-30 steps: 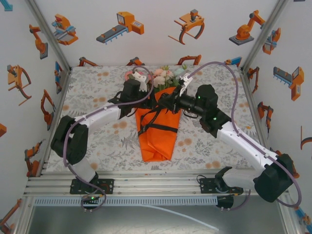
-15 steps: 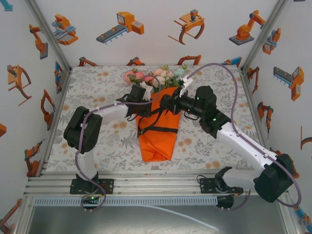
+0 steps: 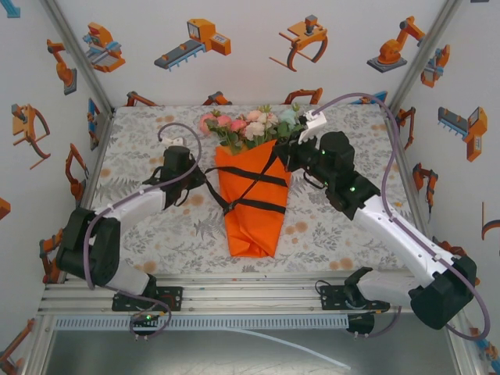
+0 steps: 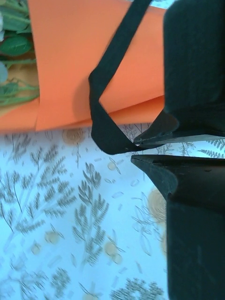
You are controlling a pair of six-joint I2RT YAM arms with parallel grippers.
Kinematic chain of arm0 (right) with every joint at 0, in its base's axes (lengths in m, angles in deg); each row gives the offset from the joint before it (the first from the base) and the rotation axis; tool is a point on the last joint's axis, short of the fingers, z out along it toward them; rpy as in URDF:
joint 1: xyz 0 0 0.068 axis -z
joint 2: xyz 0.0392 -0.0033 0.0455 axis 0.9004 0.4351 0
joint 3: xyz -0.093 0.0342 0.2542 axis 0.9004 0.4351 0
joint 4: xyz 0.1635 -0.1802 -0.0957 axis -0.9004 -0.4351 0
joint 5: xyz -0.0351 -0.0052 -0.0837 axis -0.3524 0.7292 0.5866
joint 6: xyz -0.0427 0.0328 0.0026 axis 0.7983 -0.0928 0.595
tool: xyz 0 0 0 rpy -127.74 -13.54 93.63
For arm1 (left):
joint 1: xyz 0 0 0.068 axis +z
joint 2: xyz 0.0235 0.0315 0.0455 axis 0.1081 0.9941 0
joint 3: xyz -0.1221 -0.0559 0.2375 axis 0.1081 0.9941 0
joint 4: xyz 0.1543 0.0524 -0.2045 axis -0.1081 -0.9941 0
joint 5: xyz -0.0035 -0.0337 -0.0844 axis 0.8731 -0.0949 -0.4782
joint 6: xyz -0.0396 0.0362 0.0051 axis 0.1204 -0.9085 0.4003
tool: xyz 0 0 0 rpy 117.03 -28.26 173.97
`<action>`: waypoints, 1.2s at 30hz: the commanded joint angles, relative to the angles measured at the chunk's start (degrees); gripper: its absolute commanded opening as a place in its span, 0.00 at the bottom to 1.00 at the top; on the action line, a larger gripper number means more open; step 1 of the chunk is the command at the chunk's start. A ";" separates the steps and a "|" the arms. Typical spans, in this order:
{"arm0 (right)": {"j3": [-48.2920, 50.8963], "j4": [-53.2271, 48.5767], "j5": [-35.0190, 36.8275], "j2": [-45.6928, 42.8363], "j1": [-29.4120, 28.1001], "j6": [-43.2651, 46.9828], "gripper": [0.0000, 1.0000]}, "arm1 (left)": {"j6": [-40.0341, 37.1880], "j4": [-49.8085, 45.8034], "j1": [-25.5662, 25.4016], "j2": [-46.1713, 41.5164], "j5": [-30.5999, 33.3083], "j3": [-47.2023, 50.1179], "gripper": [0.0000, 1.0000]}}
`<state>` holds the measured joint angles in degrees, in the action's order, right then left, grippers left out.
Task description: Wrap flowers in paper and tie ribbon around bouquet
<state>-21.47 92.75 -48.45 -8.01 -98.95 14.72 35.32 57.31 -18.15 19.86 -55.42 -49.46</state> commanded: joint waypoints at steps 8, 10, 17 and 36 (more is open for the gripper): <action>-3.20 -2.35 3.80 0.21 0.77 -1.08 0.00 | 13.79 -5.24 11.66 -9.09 10.24 10.38 0.37; -4.46 -2.63 2.58 0.46 0.74 -1.56 0.00 | 8.71 0.34 12.56 -10.22 2.60 10.95 0.37; -6.14 0.70 -7.46 1.80 0.73 -2.21 0.00 | 5.67 2.61 6.65 -1.25 -22.75 -1.32 0.39; -4.60 3.37 -10.70 2.32 0.77 -3.24 0.00 | 6.09 3.29 -2.86 18.67 -19.47 -11.04 0.59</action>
<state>-25.65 93.38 -58.38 -5.98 -98.36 12.10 41.74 58.53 -20.86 37.06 -70.42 -59.32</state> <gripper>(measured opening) 0.003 0.584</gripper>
